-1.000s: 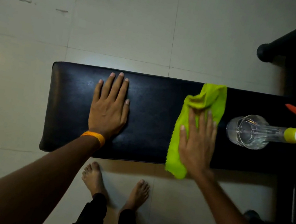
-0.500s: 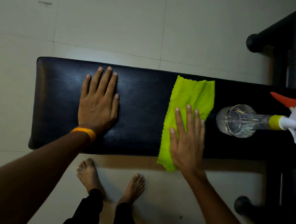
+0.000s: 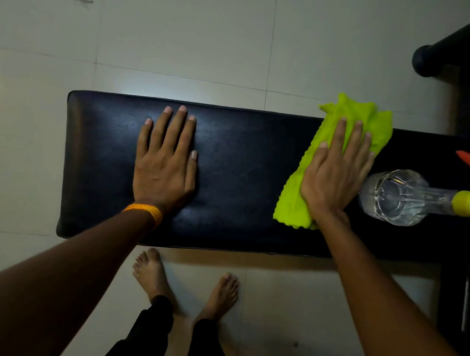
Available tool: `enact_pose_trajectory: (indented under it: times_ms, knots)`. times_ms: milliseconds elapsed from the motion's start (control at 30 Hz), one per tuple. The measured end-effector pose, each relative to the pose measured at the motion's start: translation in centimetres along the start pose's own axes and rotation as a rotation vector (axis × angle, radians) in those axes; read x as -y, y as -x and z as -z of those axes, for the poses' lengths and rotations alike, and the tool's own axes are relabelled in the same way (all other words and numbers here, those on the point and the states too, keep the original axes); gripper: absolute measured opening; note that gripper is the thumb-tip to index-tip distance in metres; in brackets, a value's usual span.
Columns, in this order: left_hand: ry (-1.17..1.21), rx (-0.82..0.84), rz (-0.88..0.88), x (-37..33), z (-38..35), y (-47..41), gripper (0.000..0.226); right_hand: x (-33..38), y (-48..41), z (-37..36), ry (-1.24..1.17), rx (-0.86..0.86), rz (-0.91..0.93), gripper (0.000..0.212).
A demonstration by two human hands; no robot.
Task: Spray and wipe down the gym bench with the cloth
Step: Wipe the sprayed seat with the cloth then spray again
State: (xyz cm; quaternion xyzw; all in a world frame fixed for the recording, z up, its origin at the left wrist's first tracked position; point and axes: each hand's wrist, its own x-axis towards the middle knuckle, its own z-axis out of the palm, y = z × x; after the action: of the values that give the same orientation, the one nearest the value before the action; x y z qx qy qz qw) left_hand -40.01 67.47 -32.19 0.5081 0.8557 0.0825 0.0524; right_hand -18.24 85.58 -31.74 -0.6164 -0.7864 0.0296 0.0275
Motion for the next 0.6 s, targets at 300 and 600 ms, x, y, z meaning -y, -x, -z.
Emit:
enact_pose_trajectory:
  times_ms: [300,600]
  knots:
    - [-0.022,-0.005,0.003,-0.1,-0.2,0.0,0.062,1.9,-3.5,-0.3,0.009,0.013,0.053,0.047]
    - [-0.037,0.008,0.014,-0.2,0.1,-0.2,0.063,-3.3,9.5,1.9,-0.008,0.162,0.398,0.058]
